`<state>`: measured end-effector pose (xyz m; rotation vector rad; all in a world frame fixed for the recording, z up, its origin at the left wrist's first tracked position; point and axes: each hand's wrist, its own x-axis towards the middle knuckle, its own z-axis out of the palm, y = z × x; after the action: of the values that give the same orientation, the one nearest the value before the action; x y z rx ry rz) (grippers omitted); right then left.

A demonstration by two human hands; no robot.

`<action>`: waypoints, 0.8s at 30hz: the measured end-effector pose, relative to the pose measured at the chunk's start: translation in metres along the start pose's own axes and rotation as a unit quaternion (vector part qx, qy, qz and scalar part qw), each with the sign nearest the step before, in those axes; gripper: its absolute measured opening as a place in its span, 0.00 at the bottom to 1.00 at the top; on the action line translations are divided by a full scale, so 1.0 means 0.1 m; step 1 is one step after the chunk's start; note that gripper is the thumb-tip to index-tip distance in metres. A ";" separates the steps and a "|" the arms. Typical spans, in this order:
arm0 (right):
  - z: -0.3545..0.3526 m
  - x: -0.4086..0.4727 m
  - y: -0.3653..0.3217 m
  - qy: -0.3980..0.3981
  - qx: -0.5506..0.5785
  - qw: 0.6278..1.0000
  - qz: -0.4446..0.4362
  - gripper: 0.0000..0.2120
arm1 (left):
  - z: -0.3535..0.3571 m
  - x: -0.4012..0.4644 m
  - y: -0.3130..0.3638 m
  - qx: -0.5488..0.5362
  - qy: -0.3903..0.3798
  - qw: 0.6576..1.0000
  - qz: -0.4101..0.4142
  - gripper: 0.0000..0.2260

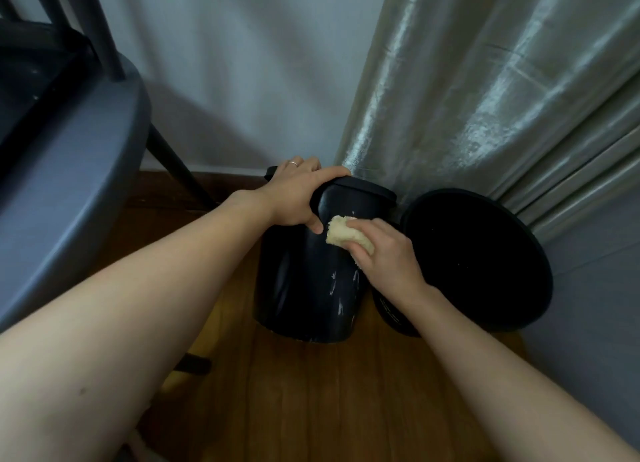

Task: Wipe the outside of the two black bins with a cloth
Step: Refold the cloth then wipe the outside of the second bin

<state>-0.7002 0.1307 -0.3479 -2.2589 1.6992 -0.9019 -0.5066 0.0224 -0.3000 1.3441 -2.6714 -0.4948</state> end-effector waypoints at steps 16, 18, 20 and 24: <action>0.10 -0.14 0.04 -0.010 0.008 0.999 -0.038 0.14 | -0.02 -0.01 -0.04 -0.005 -0.002 1.000 -0.013 0.46; 0.08 0.01 0.01 0.038 0.004 0.999 0.008 0.13 | -0.03 -0.02 -0.03 -0.005 -0.004 1.000 -0.013 0.46; 0.09 0.07 -0.02 0.073 0.011 0.997 0.039 0.13 | -0.02 -0.01 -0.01 -0.003 -0.005 1.000 -0.011 0.46; 0.17 -0.22 0.01 0.015 0.007 0.998 -0.054 0.14 | -0.02 0.00 -0.03 -0.007 -0.001 1.000 -0.010 0.46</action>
<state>-0.6958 0.1470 -0.3698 -2.3594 1.5893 -0.9735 -0.5038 0.0202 -0.2992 1.3675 -2.6539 -0.5151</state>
